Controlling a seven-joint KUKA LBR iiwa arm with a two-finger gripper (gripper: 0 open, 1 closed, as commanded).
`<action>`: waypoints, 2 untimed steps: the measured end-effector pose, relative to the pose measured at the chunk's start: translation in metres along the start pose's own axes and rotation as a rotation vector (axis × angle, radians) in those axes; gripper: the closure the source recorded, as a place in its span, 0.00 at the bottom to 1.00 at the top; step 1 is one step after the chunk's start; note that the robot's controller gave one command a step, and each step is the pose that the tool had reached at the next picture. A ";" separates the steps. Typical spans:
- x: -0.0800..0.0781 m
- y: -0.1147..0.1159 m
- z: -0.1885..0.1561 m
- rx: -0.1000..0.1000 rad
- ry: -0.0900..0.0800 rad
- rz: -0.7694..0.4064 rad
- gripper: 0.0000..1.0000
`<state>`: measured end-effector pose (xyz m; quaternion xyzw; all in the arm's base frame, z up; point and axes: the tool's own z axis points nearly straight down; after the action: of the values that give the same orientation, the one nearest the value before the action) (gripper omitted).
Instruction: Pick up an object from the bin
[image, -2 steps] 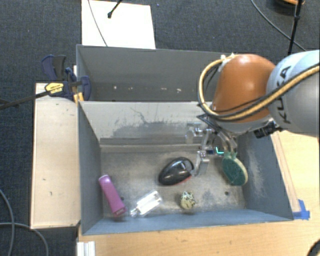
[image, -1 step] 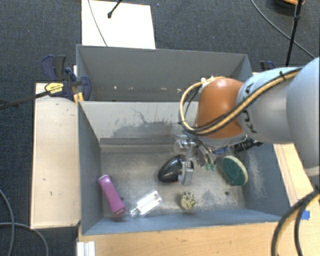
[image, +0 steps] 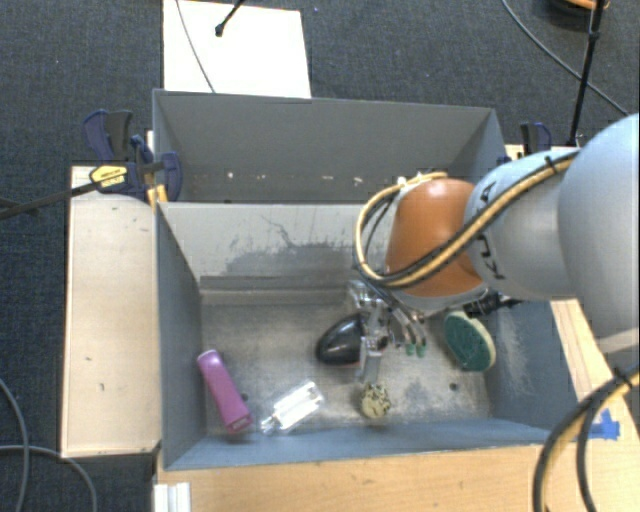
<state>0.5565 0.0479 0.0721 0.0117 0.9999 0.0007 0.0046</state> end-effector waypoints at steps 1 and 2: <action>-0.001 0.000 -0.003 -0.001 -0.003 0.002 1.00; -0.001 -0.025 -0.003 -0.004 -0.008 -0.663 1.00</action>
Offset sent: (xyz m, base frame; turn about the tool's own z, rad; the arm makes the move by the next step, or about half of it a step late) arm 0.0000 0.0000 0.0000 0.0000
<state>0.5565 0.0226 0.0753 -0.3145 0.9492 0.0011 0.0086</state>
